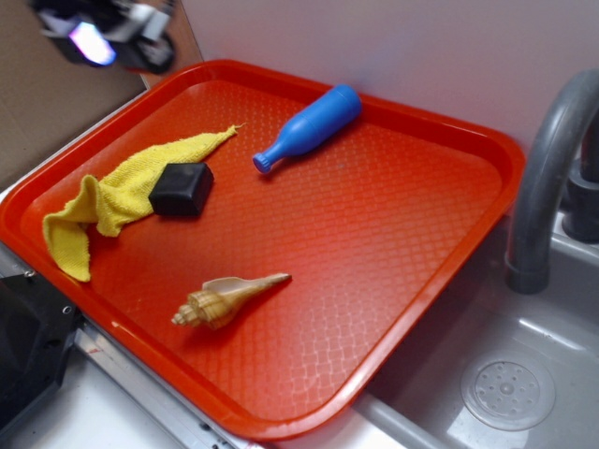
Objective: Grab the blue bottle.
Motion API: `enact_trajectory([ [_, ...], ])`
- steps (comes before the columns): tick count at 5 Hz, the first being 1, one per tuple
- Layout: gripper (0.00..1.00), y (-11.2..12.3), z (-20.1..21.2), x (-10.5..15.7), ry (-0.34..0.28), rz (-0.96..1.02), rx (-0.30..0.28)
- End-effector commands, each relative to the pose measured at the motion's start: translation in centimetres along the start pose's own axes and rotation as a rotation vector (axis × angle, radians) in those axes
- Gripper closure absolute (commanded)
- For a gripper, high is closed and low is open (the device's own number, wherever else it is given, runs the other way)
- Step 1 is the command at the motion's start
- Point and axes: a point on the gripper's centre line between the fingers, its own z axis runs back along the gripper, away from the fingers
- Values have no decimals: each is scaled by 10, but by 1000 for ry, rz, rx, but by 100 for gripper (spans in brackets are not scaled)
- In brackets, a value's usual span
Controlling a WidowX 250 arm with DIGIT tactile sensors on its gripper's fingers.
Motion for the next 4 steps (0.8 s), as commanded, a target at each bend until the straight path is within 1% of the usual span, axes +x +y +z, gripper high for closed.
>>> enact_trajectory([
  [1,0,-12,-43,59,-57,-71,36],
  [2,0,-19,-55,74,-91,-129,44],
  [3,0,-19,-73,90,-103,-161,44],
  [4,0,-24,-92,96,-88,-199,42],
])
